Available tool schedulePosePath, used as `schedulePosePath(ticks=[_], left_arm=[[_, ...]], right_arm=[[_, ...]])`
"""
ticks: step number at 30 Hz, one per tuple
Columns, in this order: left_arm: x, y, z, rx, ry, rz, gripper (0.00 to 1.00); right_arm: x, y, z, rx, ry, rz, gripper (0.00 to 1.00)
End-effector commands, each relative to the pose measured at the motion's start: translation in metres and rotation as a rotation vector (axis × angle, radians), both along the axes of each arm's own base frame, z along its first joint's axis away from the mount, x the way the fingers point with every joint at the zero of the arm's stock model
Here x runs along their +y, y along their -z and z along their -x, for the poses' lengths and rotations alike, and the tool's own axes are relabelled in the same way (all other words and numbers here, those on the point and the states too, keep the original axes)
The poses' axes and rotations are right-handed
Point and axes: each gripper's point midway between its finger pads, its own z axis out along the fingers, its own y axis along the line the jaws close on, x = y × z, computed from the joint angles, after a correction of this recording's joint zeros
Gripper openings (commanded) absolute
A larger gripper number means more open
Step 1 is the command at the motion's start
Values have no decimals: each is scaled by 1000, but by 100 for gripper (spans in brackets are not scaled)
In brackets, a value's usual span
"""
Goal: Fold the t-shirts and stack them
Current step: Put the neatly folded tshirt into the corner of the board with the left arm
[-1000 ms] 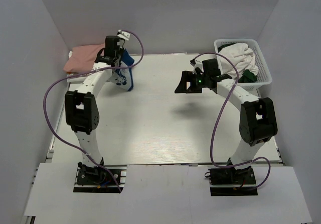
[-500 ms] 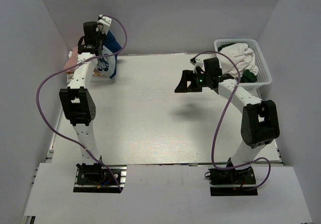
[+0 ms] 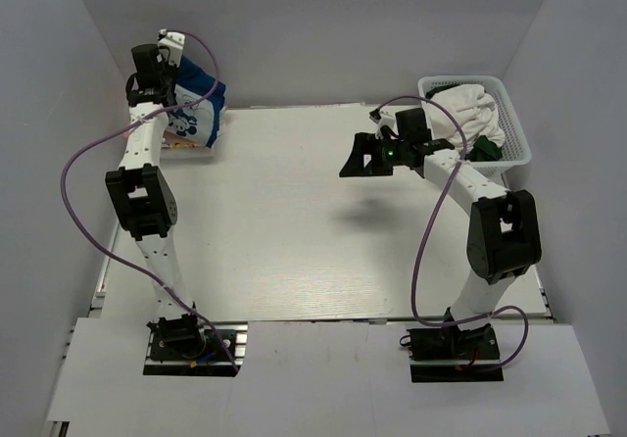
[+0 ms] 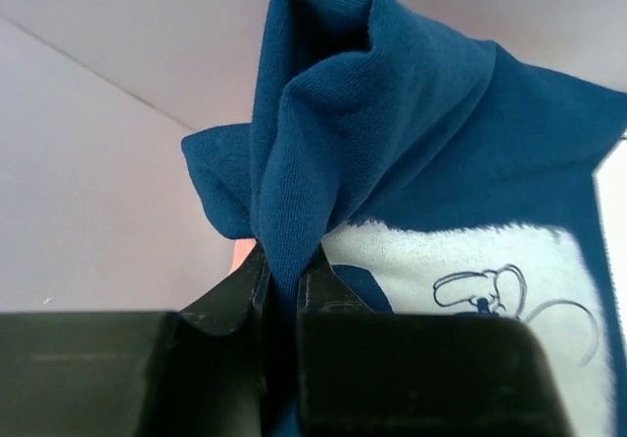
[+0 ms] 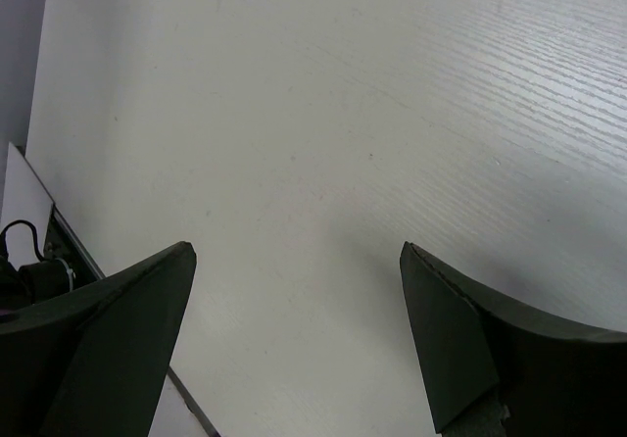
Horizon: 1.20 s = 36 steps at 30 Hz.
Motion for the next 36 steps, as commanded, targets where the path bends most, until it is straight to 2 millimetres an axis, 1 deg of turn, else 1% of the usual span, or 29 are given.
schedulePosePath(ticks=[1,2,3,5,6,7,8,9,10,11,15,16,17,18,19,20,21,22,24,26,27,29,30,31,32,33,34,35,36], left_arm=[[21,-29,-13,-109,3,21,0],[22,-22,-15,-101,1,31,0],[29,-26,-17,-122,-10,27,0],[37,-13,-25,-126,-27,50,0],[54,-12,-24,-136,-61,55,0],[54,-11,-25,-137,-61,54,0],[62,-15,-25,-157,-76,63,0],[63,-8,-30,-161,-76,63,0],[74,-4,-30,-165,-106,76,0],[83,-8,-27,-180,-135,86,0],[83,-13,-32,-240,-142,121,0],[88,-4,-32,-237,-177,134,0],[84,-11,-35,-279,-194,158,0],[92,3,-34,-277,-257,180,0],[95,6,-35,-280,-274,188,0],[100,-3,-36,-313,-308,199,0],[104,15,-38,-298,-350,230,0],[114,18,-34,-313,-420,235,0],[118,29,-32,-288,-426,263,0],[116,25,-30,-291,-384,264,0],[114,35,-29,-279,-368,256,0],[107,36,-28,-266,-333,268,12],[105,36,-29,-265,-321,271,26],[105,39,-29,-253,-323,272,68],[106,29,-29,-273,-334,280,92],[108,40,-27,-245,-350,280,100],[108,40,-27,-248,-353,288,100],[109,33,-25,-259,-361,284,100],[108,34,-23,-252,-362,284,100]], right_arm=[[6,-12,-10,-24,-16,-24,91],[3,-11,-12,-20,-9,-21,91],[7,-10,-10,-15,-18,-20,91],[6,-11,-13,-17,-15,-14,91],[7,-13,-14,-19,-13,-14,91],[6,-13,-16,-22,-7,-11,91],[7,-11,-16,-16,-8,-11,91],[7,-14,-17,-18,-7,-11,91],[7,-14,-18,-15,-3,-12,91],[8,-15,-23,-18,-3,-13,91],[12,-10,-28,-6,1,-18,91],[13,-10,-28,5,4,-29,91],[15,-12,-30,2,3,-33,91],[15,-11,-31,6,3,-39,91],[15,-11,-32,4,4,-39,91],[15,-10,-32,7,6,-38,91],[16,-11,-32,4,4,-36,91],[14,-10,-34,0,15,-32,91],[14,-10,-35,-3,15,-28,91],[12,-9,-37,-2,18,-22,91],[15,-12,-38,-10,11,-25,91],[14,-10,-40,-1,14,-19,91],[17,-10,-39,-1,7,-21,91],[15,-10,-39,2,11,-21,91],[15,-10,-39,3,12,-23,91],[15,-10,-39,5,13,-24,91],[16,-10,-37,6,9,-26,91],[16,-9,-35,9,8,-26,91],[16,-10,-35,4,4,-28,91]])
